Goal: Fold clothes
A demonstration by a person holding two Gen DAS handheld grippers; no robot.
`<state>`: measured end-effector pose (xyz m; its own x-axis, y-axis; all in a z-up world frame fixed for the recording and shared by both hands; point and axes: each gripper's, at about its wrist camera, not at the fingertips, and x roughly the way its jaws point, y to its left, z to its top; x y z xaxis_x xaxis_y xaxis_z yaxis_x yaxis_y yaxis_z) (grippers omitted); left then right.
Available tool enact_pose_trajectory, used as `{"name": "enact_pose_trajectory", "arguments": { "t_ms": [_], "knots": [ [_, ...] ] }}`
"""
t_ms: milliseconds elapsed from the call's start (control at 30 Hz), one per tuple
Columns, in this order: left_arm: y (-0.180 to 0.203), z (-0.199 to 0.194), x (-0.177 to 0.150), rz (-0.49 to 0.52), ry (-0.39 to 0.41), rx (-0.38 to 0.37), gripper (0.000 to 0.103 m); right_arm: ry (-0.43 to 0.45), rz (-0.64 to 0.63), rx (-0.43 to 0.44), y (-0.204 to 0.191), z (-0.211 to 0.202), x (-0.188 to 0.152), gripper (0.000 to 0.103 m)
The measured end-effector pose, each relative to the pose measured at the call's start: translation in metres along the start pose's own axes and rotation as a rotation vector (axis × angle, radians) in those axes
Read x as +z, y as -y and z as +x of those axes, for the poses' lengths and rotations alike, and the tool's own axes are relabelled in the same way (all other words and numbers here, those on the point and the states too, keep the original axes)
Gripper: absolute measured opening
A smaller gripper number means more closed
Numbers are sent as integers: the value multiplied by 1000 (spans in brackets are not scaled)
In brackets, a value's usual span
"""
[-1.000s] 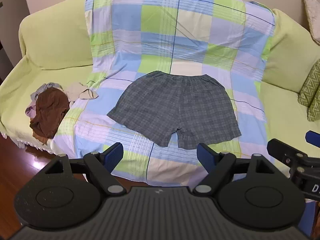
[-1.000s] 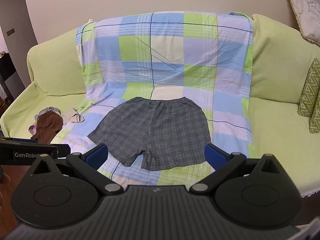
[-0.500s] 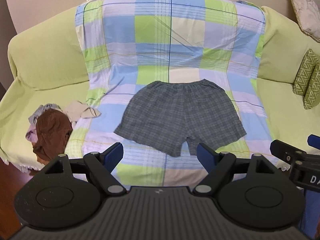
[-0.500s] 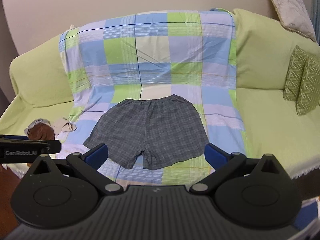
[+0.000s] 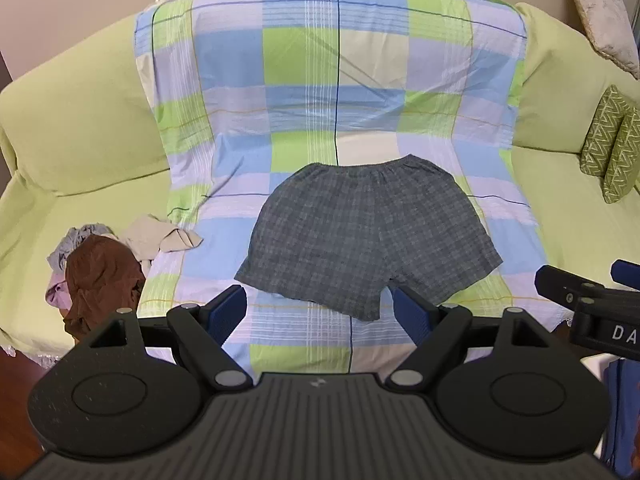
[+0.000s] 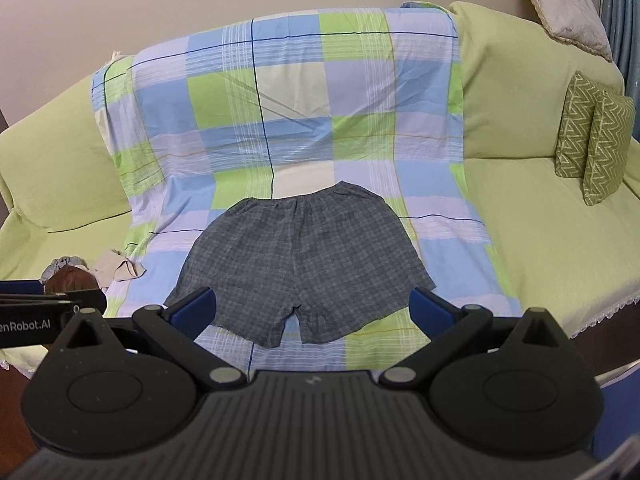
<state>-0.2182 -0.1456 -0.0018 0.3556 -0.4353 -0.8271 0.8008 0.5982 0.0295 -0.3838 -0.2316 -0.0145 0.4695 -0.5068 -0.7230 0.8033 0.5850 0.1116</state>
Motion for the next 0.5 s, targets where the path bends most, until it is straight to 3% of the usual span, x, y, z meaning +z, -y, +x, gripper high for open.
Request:
{"name": "enact_pose_trajectory", "arguments": {
  "t_ms": [267, 500],
  "knots": [
    [8, 23, 12, -23, -42, 35, 83, -44, -16, 29, 2, 27, 16, 102],
    [40, 50, 32, -132, -65, 100, 83, -74, -114, 103, 46, 67, 53, 102]
  ]
}}
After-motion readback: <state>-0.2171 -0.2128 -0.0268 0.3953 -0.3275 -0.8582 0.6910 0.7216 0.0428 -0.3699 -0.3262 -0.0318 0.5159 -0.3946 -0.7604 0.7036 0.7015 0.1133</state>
